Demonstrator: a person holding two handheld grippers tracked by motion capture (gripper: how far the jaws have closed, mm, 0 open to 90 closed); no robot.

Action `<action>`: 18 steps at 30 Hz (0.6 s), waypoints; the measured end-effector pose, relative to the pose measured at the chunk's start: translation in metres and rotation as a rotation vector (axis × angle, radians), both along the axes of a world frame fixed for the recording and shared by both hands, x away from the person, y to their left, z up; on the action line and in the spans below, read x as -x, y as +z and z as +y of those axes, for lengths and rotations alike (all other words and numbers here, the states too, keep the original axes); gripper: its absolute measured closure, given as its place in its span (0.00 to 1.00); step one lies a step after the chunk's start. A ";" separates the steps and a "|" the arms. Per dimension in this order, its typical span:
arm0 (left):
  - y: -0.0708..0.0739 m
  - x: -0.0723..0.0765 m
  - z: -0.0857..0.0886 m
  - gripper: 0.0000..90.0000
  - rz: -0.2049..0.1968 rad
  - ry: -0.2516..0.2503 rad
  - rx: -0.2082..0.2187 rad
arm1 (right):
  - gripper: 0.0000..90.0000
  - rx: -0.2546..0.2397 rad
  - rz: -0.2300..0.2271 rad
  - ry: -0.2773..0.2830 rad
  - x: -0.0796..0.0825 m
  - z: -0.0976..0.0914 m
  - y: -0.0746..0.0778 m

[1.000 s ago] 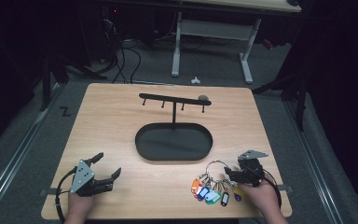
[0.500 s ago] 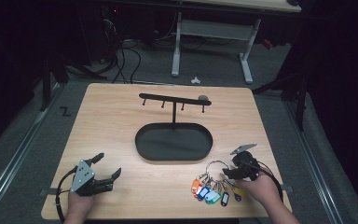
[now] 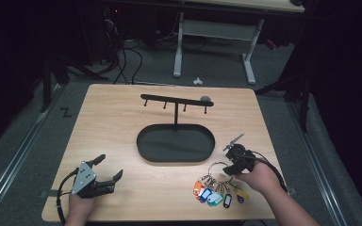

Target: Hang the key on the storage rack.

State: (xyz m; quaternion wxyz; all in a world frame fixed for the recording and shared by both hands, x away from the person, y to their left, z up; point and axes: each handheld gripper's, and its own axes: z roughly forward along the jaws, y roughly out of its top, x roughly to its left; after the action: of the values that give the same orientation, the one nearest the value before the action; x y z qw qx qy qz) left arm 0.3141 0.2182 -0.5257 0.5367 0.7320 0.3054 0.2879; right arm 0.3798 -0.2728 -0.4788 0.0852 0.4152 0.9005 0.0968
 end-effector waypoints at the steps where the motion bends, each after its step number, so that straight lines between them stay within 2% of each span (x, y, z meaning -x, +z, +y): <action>1: 0.000 0.000 0.000 0.17 0.002 0.006 0.002 | 0.53 0.006 0.005 0.004 -0.001 0.001 0.000; 5: 0.000 0.002 0.000 0.17 -0.007 -0.010 -0.004 | 0.53 0.013 0.011 0.022 -0.007 0.003 -0.002; 6: 0.000 0.002 0.000 0.17 -0.008 -0.010 -0.005 | 0.53 0.006 0.024 0.024 -0.009 0.004 -0.003; 8: 0.000 0.000 0.000 0.17 -0.003 -0.001 0.001 | 0.53 0.028 0.042 0.042 -0.013 0.007 -0.005; 9: 0.000 0.000 0.001 0.17 0.000 0.004 0.005 | 0.53 0.062 0.065 0.092 -0.018 0.010 -0.006; 10: 0.000 0.000 0.001 0.17 0.000 0.004 0.005 | 0.53 0.062 0.065 0.092 -0.018 0.010 -0.006; 11: 0.000 0.001 0.001 0.17 -0.002 0.000 0.004 | 0.54 0.066 0.093 0.108 -0.025 0.014 -0.006; 14: 0.000 0.001 0.001 0.17 -0.003 -0.002 0.003 | 0.57 0.085 0.109 0.126 -0.032 0.018 -0.007; 15: 0.000 0.000 0.001 0.17 -0.002 0.002 0.005 | 0.61 0.088 0.110 0.131 -0.036 0.021 -0.007; 18: 0.000 0.000 0.001 0.17 -0.001 0.002 0.005 | 0.63 0.070 0.123 0.129 -0.043 0.022 -0.006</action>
State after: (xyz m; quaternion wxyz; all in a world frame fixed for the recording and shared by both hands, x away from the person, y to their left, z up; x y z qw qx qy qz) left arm 0.3138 0.2189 -0.5256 0.5383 0.7303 0.3063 0.2881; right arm 0.4224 -0.2504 -0.4848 0.0380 0.3582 0.9318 0.0449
